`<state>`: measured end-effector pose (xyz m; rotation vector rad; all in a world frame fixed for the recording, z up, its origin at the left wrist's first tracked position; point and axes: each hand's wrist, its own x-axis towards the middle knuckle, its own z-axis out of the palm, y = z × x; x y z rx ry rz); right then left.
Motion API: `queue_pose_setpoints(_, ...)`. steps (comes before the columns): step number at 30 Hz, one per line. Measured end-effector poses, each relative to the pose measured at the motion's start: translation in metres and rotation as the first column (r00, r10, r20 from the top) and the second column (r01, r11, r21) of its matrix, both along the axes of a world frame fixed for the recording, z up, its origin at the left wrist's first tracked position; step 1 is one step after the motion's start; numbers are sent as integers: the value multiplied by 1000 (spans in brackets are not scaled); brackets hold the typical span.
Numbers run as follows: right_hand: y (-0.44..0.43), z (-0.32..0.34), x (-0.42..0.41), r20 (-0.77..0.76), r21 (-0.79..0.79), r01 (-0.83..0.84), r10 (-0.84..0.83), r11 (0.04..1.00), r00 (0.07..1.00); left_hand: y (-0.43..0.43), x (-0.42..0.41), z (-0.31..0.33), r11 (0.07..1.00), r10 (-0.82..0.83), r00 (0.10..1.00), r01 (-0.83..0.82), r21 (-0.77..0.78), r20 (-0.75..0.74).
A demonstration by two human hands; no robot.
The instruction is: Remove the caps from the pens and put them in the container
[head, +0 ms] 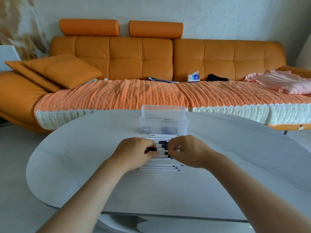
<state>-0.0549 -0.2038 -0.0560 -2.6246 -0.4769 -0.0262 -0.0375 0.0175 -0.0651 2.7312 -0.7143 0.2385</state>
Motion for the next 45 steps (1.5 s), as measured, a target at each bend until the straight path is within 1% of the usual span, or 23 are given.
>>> queue_pose_setpoints(3,-6,0,2,-29,5,27,-27,1000,999,14,2,2,999,52,999,-52,-10,-4)
queue_pose_setpoints(8,-15,-1,2,-32,10,70,-70,997,997,38,8,6,975,216,970,-220,23,109)
queue_pose_setpoints(12,-18,-3,2,-7,-24,96,-96,995,995,50,12,6,947,311,940,-319,43,138)
queue_pose_setpoints(14,-18,-4,1,-6,-36,87,-87,996,996,44,10,6,960,281,950,-279,-33,137)
queue_pose_setpoints(16,-16,-6,1,4,-37,69,-69,997,998,28,5,6,981,176,975,-162,-109,135)
queue_pose_setpoints(18,-14,-6,1,30,-32,50,-49,998,998,12,0,4,993,65,986,-49,-105,152)
queue_pose_setpoints(21,-12,-5,1,67,-9,32,-32,999,997,-4,-2,-2,997,-10,983,24,-74,183)
queue_pose_setpoints(24,-14,-5,0,70,-2,34,-34,999,997,-11,1,-6,999,-34,982,38,-19,188)
queue_pose_setpoints(28,-25,-3,0,56,-79,69,-65,994,996,-16,3,-7,999,-37,988,38,-2,148)
queue_pose_setpoints(31,-41,-2,3,63,-129,153,-145,980,987,-17,2,-9,999,-51,993,52,0,105)
queue_pose_setpoints(34,-57,-5,10,65,-145,254,-247,956,967,-21,0,-15,997,-77,996,77,9,48)
queue_pose_setpoints(36,-63,-9,13,51,-143,291,-287,946,957,-25,-1,-18,996,-91,996,90,17,16)
queue_pose_setpoints(40,-66,-15,17,7,-128,307,-309,943,951,-29,0,-23,995,-96,995,96,41,-3)
queue_pose_setpoints(43,-65,-17,22,-16,-107,302,-306,947,952,-30,1,-24,995,-90,996,90,40,-5)
queue_pose_setpoints(45,-64,-18,25,-25,-120,295,-300,948,954,-31,1,-23,996,-88,996,88,27,-12)
